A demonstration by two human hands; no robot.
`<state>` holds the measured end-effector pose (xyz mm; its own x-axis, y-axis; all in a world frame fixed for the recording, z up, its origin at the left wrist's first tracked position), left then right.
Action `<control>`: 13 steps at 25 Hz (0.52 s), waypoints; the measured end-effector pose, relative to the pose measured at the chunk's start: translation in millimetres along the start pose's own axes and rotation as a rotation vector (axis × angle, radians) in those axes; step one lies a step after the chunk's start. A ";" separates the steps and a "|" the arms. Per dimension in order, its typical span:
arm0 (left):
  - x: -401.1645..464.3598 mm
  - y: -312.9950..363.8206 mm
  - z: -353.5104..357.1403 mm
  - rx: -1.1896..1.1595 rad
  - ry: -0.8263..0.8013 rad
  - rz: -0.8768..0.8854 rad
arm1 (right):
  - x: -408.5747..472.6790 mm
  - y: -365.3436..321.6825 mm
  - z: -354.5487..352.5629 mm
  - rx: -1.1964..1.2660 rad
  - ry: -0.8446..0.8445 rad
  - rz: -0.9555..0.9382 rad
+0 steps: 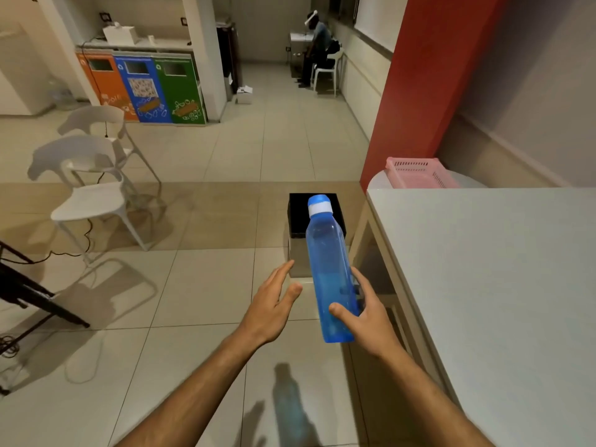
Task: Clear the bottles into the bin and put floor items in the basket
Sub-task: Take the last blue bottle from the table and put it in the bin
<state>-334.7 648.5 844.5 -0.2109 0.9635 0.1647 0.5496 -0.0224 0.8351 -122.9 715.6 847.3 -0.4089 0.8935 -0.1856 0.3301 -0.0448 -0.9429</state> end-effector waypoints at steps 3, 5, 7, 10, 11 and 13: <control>53.0 -24.8 -9.1 0.034 0.004 -0.021 | 57.9 -3.7 5.6 -0.020 -0.013 0.011; 91.2 -38.9 -8.4 0.047 0.004 -0.032 | 101.5 -6.3 4.6 -0.022 -0.034 0.020; 129.6 -51.2 -8.9 0.068 0.024 -0.034 | 147.1 -11.8 2.4 -0.014 -0.082 0.010; 185.9 -61.6 -14.5 0.090 0.062 -0.049 | 215.6 -29.5 -6.3 -0.040 -0.127 -0.011; 204.1 -63.6 -18.3 0.100 0.069 -0.057 | 237.5 -36.6 -10.2 -0.043 -0.136 -0.017; 236.4 -66.9 -26.8 0.115 0.092 -0.066 | 276.8 -51.3 -16.4 -0.048 -0.158 -0.030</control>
<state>-442.9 870.7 841.6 -0.3203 0.9331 0.1633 0.6200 0.0761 0.7809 -239.1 972.5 848.9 -0.5469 0.8124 -0.2023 0.3546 0.0059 -0.9350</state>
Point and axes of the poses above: each hand's wrist, its own x-axis towards the middle knuckle, its own z-axis out of the palm, y = z × x, the point moved 2 cm from there along x, towards the middle knuckle, and after that the axes turned 6 degrees about z, right-handed, at the moved point
